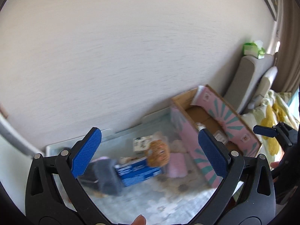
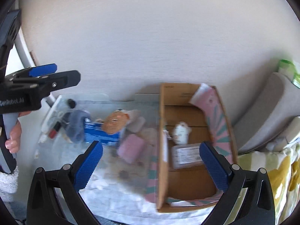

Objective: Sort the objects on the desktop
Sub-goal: 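Grasp the grey earmuff with the left tool while the right tool grasps the teddy bear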

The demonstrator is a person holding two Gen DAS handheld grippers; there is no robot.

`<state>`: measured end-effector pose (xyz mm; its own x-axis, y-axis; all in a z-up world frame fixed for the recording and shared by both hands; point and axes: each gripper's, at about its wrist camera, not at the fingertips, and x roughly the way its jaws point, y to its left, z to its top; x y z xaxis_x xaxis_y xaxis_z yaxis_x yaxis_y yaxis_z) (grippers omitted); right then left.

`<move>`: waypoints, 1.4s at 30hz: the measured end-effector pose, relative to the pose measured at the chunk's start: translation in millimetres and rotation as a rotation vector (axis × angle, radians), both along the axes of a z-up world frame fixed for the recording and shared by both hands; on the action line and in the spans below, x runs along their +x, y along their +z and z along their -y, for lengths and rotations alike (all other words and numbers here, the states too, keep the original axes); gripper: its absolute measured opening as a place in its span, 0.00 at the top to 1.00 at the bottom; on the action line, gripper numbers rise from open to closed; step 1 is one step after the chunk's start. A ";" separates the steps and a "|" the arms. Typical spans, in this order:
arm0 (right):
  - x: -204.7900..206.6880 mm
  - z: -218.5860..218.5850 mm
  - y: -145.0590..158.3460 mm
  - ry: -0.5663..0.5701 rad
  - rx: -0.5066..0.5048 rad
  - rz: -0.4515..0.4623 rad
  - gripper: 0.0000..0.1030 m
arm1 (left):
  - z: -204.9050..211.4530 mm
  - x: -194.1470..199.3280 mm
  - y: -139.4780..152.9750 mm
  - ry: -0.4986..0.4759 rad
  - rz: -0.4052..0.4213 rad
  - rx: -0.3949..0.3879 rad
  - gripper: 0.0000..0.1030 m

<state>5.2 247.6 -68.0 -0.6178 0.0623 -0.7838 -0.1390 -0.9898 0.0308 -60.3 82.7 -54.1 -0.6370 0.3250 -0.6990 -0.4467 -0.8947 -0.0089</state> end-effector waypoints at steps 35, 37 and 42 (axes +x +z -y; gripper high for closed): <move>-77.0 56.6 -69.2 0.015 -0.127 0.116 0.00 | 146.4 11.2 -121.3 0.280 0.171 0.093 0.00; -90.2 53.1 -79.2 0.001 -0.141 0.128 0.00 | 135.5 1.3 -135.4 0.274 0.199 0.097 0.00; -117.2 47.3 -102.8 -0.046 -0.180 0.176 0.01 | 118.3 -19.9 -163.0 0.284 0.234 0.091 0.00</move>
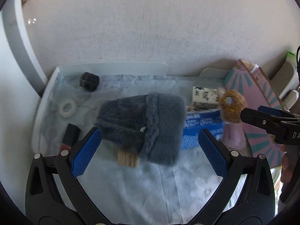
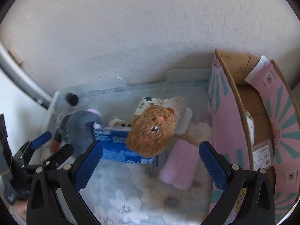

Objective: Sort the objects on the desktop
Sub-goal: 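Grasp the grey earmuff with the left tool while the right tool grasps the teddy bear, then lift the earmuff and teddy bear and drop both into the cardboard box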

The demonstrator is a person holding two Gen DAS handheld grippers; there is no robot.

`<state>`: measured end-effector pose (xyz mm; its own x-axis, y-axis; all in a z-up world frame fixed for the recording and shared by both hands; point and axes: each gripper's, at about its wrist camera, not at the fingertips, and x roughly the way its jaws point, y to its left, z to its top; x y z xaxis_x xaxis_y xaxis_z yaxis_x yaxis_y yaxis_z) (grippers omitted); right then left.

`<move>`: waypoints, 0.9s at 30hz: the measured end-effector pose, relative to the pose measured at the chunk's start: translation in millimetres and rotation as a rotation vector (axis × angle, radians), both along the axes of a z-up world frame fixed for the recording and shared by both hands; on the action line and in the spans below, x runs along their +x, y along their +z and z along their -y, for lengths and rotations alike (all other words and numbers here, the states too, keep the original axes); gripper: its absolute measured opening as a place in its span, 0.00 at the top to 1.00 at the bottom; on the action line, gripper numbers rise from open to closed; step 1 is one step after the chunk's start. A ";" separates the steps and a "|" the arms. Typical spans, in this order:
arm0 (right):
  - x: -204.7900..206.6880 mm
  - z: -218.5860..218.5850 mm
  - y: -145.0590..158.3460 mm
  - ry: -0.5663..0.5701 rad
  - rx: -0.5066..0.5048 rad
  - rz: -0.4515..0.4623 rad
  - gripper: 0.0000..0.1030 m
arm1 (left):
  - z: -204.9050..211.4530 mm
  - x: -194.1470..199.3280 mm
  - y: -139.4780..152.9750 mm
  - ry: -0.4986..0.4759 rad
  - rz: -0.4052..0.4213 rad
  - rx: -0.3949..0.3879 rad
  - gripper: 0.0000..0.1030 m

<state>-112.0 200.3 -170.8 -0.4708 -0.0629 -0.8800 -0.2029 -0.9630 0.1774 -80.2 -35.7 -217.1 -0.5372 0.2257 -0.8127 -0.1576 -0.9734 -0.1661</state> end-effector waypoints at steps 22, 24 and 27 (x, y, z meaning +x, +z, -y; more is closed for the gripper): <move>-15.9 -18.9 -24.3 -0.046 -0.045 -0.002 0.63 | 11.4 -24.0 -11.1 0.028 0.007 -0.090 0.78; -14.3 -20.5 -19.8 -0.043 -0.053 -0.010 0.63 | 14.9 -22.7 -1.4 0.046 -0.016 -0.090 0.78; -11.2 -19.7 -10.2 -0.033 -0.059 -0.028 0.63 | 19.7 -19.5 15.3 0.062 -0.046 -0.079 0.78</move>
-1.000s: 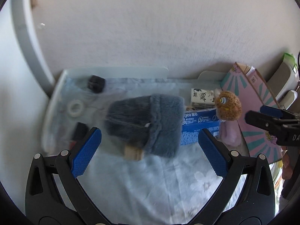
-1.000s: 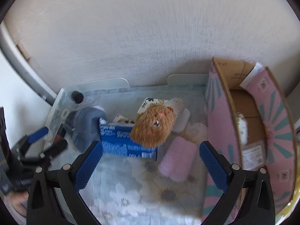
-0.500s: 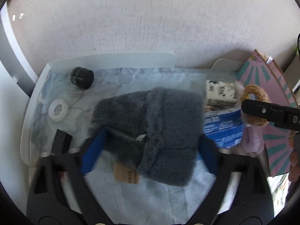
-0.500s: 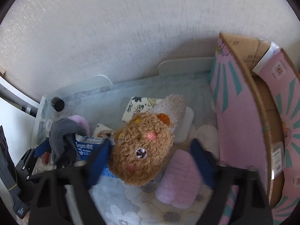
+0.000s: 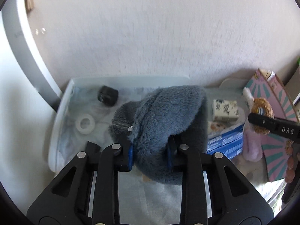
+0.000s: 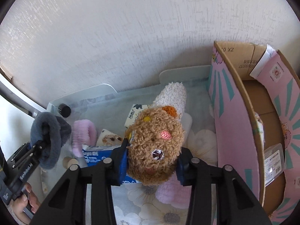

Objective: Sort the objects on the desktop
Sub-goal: 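Lift the earmuff and teddy bear and drop both into the cardboard box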

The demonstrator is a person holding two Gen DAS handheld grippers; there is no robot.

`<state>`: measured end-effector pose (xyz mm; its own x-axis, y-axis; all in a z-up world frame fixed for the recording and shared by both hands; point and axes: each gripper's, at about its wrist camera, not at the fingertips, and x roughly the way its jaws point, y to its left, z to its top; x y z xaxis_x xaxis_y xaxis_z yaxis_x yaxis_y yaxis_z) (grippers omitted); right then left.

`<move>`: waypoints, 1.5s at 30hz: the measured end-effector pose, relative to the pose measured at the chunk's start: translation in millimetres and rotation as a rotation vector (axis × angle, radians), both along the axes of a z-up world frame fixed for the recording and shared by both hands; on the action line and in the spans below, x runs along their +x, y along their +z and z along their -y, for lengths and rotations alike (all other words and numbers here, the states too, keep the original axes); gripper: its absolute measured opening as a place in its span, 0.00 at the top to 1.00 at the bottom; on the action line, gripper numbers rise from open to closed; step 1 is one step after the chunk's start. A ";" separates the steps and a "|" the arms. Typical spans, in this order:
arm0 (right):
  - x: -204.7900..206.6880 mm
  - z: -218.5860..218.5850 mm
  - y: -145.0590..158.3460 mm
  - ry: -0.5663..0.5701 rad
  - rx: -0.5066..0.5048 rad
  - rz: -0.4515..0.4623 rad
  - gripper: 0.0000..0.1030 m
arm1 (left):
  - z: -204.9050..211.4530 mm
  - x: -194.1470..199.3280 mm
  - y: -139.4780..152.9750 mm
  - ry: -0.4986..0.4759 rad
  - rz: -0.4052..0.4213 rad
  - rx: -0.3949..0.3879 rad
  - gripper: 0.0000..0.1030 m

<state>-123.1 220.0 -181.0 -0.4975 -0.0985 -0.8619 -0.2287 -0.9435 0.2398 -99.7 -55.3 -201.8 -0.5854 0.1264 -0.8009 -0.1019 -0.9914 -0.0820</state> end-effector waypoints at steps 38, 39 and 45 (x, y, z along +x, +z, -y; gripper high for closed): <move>100.7 -44.8 114.8 -0.024 0.122 -0.168 0.63 | -116.3 4.7 150.1 -0.244 -0.207 0.096 0.78; 104.0 -48.4 114.3 -0.027 0.124 -0.163 0.63 | -123.3 3.0 152.3 -0.254 -0.207 0.102 0.78; 121.4 -73.0 108.7 -0.058 0.129 -0.142 0.63 | -175.5 -2.6 158.1 -0.325 -0.207 0.111 0.78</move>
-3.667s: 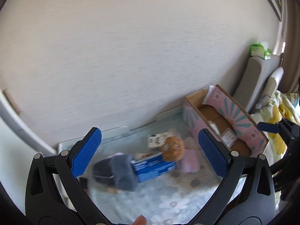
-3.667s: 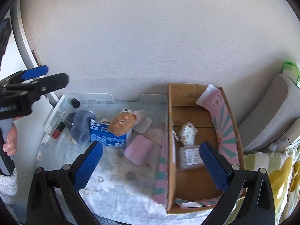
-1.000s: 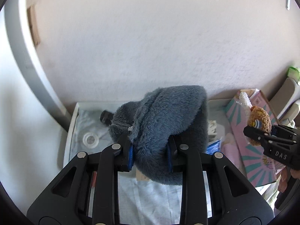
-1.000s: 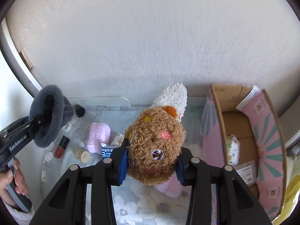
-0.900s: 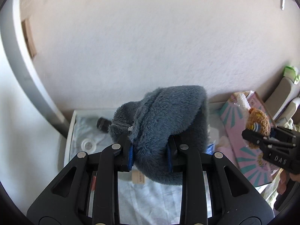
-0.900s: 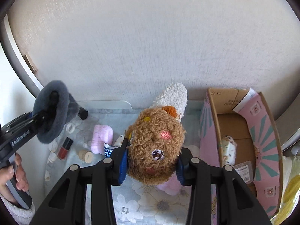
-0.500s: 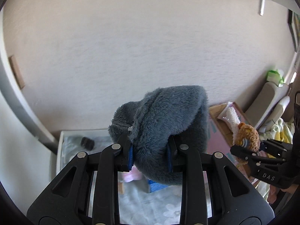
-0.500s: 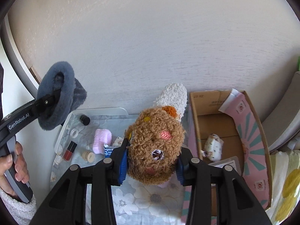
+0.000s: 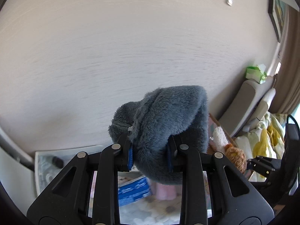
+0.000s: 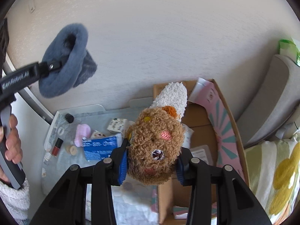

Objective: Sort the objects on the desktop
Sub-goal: 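Lift the earmuff and teddy bear and drop both into the cardboard box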

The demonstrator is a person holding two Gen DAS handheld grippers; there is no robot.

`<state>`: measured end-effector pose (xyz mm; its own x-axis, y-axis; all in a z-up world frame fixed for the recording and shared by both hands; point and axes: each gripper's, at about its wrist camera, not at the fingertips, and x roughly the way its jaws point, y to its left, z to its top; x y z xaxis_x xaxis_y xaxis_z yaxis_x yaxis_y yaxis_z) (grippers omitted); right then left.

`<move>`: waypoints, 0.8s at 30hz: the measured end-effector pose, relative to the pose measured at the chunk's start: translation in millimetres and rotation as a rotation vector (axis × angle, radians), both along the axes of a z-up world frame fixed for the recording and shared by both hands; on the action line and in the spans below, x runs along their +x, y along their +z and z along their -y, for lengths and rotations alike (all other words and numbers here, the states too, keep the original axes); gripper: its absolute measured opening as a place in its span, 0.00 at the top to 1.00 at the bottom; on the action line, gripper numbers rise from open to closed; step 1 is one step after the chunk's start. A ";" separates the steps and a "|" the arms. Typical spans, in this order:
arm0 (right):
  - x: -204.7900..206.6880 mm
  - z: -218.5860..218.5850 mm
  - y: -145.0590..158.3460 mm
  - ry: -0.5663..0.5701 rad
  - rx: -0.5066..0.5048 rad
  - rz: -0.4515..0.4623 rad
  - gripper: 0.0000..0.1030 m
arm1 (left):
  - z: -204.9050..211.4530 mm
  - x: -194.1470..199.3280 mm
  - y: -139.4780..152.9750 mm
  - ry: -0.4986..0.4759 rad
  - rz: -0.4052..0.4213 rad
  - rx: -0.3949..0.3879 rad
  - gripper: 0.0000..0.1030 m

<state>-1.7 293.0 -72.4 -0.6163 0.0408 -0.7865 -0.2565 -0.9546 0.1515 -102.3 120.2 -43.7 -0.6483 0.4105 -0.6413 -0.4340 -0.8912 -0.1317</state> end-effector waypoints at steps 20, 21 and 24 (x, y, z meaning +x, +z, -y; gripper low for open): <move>42.6 -61.7 -62.1 -0.092 -0.118 0.110 0.63 | -159.5 -1.7 -79.9 -0.224 0.182 -0.119 0.78; 42.2 -62.5 -63.2 -0.092 -0.120 0.112 0.63 | -163.1 -3.2 -86.1 -0.225 0.194 -0.126 0.78; 39.6 -64.3 -64.4 -0.092 -0.130 0.115 0.63 | -172.0 -5.9 -95.7 -0.230 0.212 -0.143 0.78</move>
